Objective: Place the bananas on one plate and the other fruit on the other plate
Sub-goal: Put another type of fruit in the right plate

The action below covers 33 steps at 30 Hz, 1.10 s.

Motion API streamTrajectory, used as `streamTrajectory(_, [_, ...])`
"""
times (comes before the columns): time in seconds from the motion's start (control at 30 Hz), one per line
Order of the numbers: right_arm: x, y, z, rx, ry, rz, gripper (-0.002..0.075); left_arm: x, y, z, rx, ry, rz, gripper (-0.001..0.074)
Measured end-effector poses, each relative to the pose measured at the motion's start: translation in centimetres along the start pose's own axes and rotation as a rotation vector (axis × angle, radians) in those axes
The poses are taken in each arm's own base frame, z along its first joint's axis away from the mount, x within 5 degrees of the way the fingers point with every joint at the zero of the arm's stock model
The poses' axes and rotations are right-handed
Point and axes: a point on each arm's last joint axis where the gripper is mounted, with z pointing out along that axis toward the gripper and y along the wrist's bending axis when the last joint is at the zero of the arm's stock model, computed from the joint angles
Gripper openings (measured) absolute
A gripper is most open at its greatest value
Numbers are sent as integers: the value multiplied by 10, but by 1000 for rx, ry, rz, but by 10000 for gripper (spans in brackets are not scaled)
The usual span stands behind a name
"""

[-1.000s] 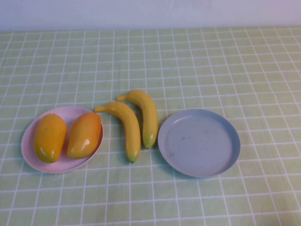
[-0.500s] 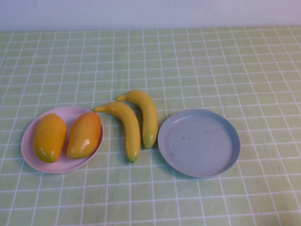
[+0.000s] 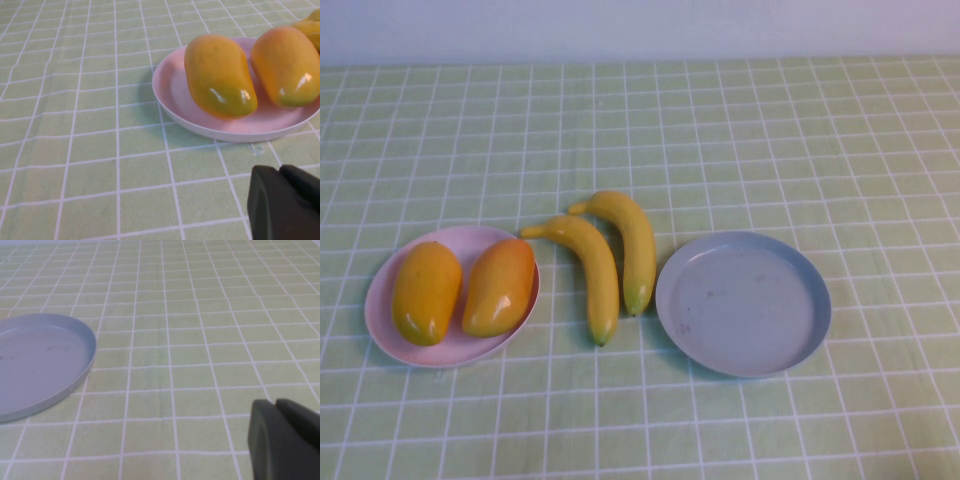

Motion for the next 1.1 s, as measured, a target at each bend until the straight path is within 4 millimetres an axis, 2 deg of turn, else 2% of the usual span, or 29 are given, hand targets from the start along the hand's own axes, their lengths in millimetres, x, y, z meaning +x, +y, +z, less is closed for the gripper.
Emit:
streamTrajectory(0.13, [-1, 0, 0, 0, -6, 0, -15, 0, 0, 0, 0, 0, 0, -4])
streamTrajectory(0.27, [-7, 0, 0, 2, -82, 8, -16, 0, 0, 0, 0, 0, 0, -4])
streamTrajectory(0.53, [-26, 0, -4, -40, -290, 265, -15, 0, 0, 0, 0, 0, 0, -4])
streamTrajectory(0.63, [-29, -1, -5, -63, -323, 423, -16, 0, 0, 0, 0, 0, 0, -4])
streamTrajectory(0.73, [-29, 4, -6, -117, -262, 555, -16, 0, 0, 0, 0, 0, 0, -4])
streamTrajectory(0.8, [-39, 10, -9, -162, -205, 581, -16, 0, 0, 0, 0, 0, 0, -4])
streamTrajectory(0.9, [-60, 18, -13, -204, -92, 561, -16, 0, 0, 0, 0, 0, 0, -4])
streamTrajectory(1.1, [-105, 31, -5, -224, 230, 421, -16, 0, 0, 0, 0, 0, 0, -4])
